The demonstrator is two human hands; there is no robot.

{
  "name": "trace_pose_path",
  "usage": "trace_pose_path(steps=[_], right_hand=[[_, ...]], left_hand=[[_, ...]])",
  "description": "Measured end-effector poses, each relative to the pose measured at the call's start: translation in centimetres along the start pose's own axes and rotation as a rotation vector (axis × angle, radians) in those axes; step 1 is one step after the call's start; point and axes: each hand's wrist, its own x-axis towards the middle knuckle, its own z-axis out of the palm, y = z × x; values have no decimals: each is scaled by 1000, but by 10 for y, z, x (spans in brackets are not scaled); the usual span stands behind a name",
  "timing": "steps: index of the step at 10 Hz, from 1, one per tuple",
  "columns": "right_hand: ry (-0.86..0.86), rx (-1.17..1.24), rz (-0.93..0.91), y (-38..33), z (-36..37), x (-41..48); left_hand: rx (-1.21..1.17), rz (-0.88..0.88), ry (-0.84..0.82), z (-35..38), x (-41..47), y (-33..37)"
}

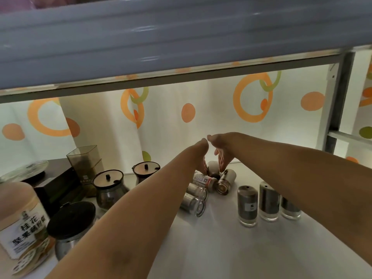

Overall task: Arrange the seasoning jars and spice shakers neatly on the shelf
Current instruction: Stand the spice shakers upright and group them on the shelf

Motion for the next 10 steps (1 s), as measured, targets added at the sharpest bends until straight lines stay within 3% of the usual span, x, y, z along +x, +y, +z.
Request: trace_pose_path(steps=[1,3,4,5,8,10], right_hand=[[30,52,-41,3,-3,2],[87,138,-117,7,-15,-7],[84,108,-161,11,-17,-21],[85,5,-210,16,-14,-34],[232,-704,-416,26,2,-48],[270,-865,-437,26,12,-53]], left_hand=[[85,82,10,-12,9,-7],[-118,92,-25,-18,13,2],[-90,140,-18,-19,10,1],[-58,161,-7,-20,3,-6],[-65,164,-90,-29,-7,-16],[-35,196,-75,-34,-2,-15]])
